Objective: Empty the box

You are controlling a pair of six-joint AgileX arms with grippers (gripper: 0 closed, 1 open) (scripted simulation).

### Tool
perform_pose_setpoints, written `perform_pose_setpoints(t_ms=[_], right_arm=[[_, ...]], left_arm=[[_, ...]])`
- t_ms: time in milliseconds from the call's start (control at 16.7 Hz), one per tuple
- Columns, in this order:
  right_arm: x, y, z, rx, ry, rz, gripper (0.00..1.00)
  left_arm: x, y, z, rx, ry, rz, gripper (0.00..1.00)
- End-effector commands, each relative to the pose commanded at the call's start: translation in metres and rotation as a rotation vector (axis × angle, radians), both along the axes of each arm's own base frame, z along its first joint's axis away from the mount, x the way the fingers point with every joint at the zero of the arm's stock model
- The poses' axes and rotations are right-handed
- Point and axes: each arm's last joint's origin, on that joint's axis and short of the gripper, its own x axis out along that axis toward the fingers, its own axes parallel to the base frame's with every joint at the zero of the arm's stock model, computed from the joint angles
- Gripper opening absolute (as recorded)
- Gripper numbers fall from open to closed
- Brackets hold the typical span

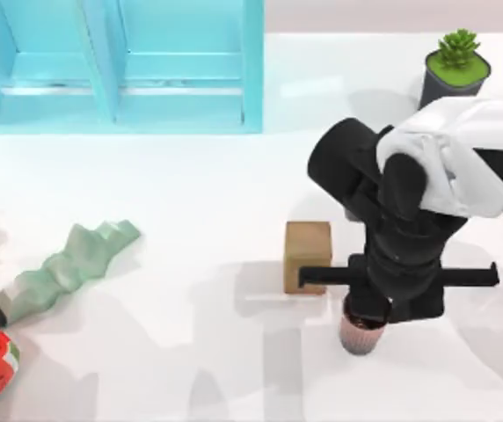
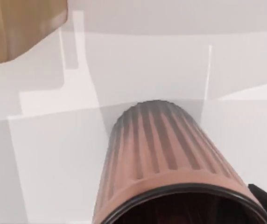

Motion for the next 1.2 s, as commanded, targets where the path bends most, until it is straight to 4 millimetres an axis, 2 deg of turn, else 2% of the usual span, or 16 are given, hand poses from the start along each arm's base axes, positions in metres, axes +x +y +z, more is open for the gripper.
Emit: perform_pose_setpoints(t_ms=[540, 1200], right_arm=[[0.0, 0.0, 0.0, 0.0, 0.0, 0.0, 0.98], [0.0007, 0.0001, 0.0033, -0.001, 0.001, -0.001, 1.0]], left_arm=[[0.0, 0.0, 0.0, 0.0, 0.0, 0.0, 1.0], [0.0, 0.0, 0.0, 0.0, 0.0, 0.0, 1.0]])
